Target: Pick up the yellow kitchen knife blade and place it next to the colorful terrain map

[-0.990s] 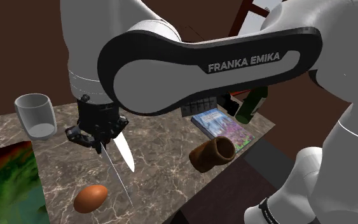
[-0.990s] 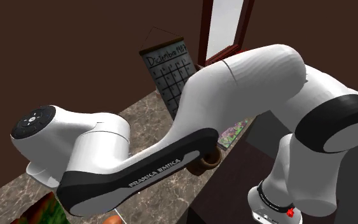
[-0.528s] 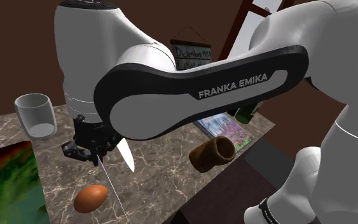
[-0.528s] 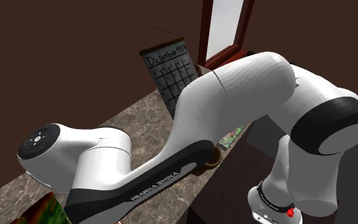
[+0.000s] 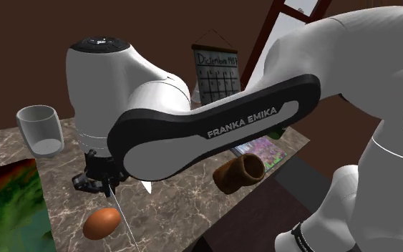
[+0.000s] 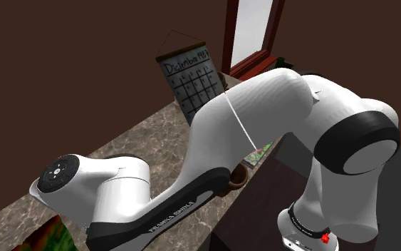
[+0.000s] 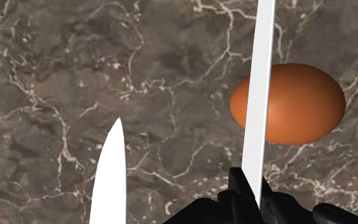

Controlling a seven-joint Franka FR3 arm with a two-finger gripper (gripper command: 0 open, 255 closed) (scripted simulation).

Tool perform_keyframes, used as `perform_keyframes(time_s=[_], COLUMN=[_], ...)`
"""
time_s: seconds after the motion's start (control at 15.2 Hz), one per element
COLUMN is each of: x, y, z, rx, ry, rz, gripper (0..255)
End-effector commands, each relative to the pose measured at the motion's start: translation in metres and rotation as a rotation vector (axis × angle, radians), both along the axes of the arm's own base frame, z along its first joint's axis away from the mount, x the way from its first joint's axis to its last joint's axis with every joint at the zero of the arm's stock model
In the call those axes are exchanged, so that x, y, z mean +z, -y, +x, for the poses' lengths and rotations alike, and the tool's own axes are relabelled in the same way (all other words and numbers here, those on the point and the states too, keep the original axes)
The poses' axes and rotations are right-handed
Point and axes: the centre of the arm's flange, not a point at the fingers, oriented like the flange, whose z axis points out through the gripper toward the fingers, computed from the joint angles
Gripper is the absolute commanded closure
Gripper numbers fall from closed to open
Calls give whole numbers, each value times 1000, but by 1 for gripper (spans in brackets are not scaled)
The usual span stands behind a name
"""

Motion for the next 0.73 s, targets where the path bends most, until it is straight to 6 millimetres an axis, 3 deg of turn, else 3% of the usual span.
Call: perform_keyframes(time_s=[0.0,0.33,0.66], x=[-9,-36,-38], y=[1,1,1], z=[-1,-1,-1], rx=[0,0,0], ry=[0,0,0], rz=[0,0,0], gripper=[255,255,255])
